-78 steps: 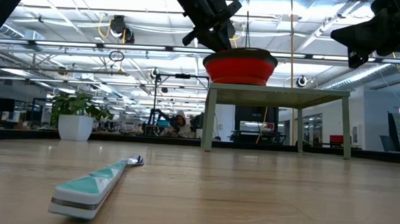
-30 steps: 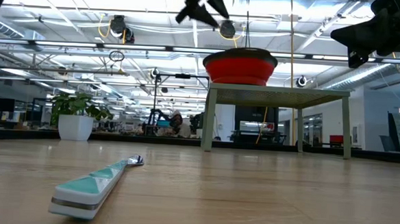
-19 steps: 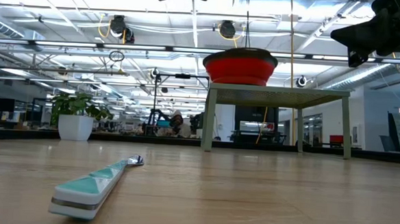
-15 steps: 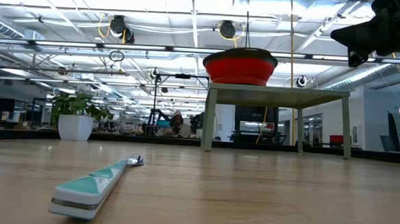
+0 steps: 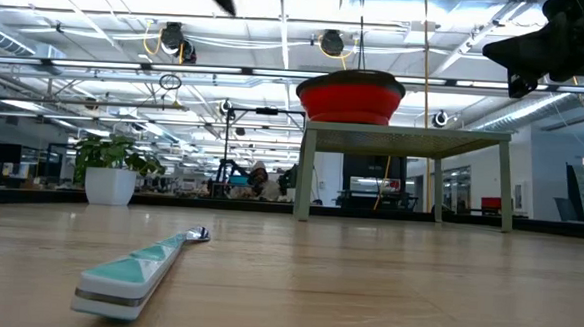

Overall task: Pick & Place Fruit
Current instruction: Put the white table knife on the shelf

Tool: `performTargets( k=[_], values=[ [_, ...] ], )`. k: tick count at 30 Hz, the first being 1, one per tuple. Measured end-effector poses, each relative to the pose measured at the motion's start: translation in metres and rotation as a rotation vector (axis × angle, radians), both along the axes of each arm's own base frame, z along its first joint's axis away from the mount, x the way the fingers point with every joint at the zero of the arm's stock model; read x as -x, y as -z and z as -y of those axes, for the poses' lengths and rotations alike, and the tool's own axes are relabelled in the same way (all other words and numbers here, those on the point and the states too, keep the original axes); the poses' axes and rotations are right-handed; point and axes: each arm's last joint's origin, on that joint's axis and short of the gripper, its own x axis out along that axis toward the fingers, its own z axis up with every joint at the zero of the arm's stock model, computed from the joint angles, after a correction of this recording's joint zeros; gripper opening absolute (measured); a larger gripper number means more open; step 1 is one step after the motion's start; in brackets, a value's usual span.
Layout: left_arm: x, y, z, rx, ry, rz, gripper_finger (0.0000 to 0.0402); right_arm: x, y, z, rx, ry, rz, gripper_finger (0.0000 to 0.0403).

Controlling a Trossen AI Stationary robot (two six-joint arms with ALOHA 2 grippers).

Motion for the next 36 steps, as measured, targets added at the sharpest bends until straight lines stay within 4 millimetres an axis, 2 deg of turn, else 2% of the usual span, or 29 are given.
performTargets(
  k=[7, 17, 23, 28, 36],
  values=[
    [0.007, 0.046, 0.021, 0.105, -0.170, -0.105, 0.0177, 0.000, 0.000, 0.000, 0.000, 0.000, 0.000, 0.0000],
    [0.005, 0.097, 0.048, 0.266, -0.292, 0.004, 0.0177, 0.000, 0.000, 0.000, 0.000, 0.000, 0.001, 0.0000],
    [0.014, 0.118, 0.064, 0.358, -0.393, 0.003, 0.0177, 0.000, 0.000, 0.000, 0.000, 0.000, 0.000, 0.0000],
    [0.018, 0.128, 0.079, 0.344, -0.442, -0.004, 0.0177, 0.000, 0.000, 0.000, -0.022, -0.001, 0.002, 0.0000],
    [0.005, 0.164, 0.097, 0.368, -0.486, -0.022, 0.0177, 0.000, 0.000, 0.000, -0.053, -0.002, 0.003, 0.0000]
  ],
)
